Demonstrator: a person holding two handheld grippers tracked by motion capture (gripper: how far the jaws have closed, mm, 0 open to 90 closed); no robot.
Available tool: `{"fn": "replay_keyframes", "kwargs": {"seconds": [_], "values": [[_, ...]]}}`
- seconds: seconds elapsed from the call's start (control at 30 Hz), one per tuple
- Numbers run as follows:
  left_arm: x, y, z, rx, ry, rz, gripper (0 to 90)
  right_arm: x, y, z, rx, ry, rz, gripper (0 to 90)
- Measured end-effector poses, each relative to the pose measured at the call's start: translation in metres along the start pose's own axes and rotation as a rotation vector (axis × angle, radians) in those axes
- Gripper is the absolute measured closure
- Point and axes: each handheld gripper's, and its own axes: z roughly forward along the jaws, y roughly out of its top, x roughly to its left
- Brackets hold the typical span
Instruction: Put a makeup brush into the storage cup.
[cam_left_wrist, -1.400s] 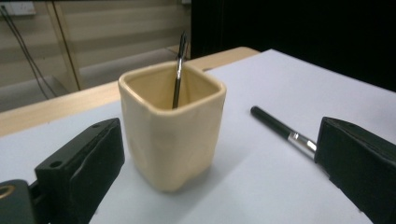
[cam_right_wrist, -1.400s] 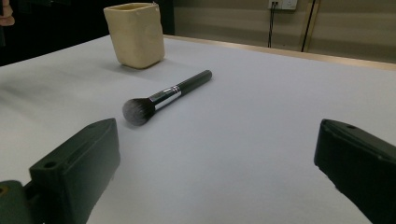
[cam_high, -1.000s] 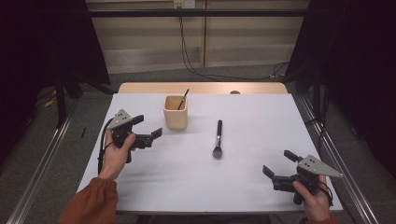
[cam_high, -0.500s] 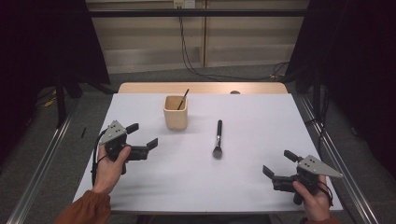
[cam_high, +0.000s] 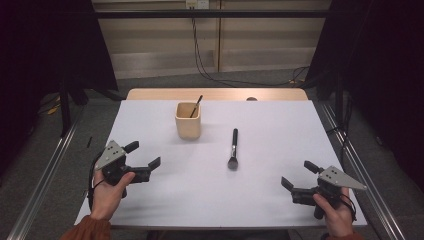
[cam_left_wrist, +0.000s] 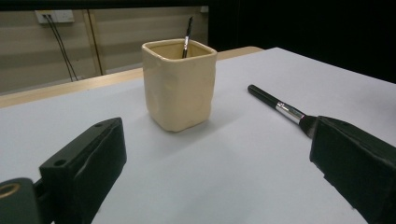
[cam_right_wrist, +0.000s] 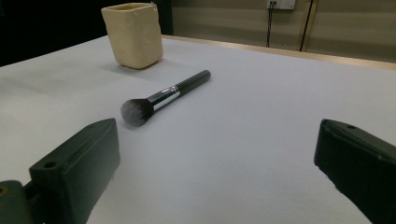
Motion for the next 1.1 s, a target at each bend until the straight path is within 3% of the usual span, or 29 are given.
{"fn": "replay_keyframes", "kwargs": {"seconds": [0.07, 0.33, 0.47, 0.73, 1.1], "values": [[0.000, -0.005, -0.006, -0.013, 0.007, -0.007, 4.0, 0.000, 0.000, 0.000, 0.000, -0.001, 0.000, 0.0], [-0.004, -0.014, -0.015, 0.018, 0.031, -0.006, 4.0, 0.000, 0.000, 0.000, 0.000, -0.002, 0.000, 0.0], [-0.005, -0.025, -0.021, 0.034, 0.063, -0.011, 3.5, 0.001, 0.001, 0.000, 0.002, 0.001, -0.004, 0.0], [-0.010, -0.033, -0.034, 0.047, 0.062, -0.035, 3.6, 0.000, 0.001, 0.000, -0.008, -0.008, 0.006, 0.0], [-0.018, -0.037, -0.044, 0.061, 0.091, 0.002, 3.6, 0.001, 0.001, -0.003, -0.019, 0.004, 0.000, 0.0]]}}
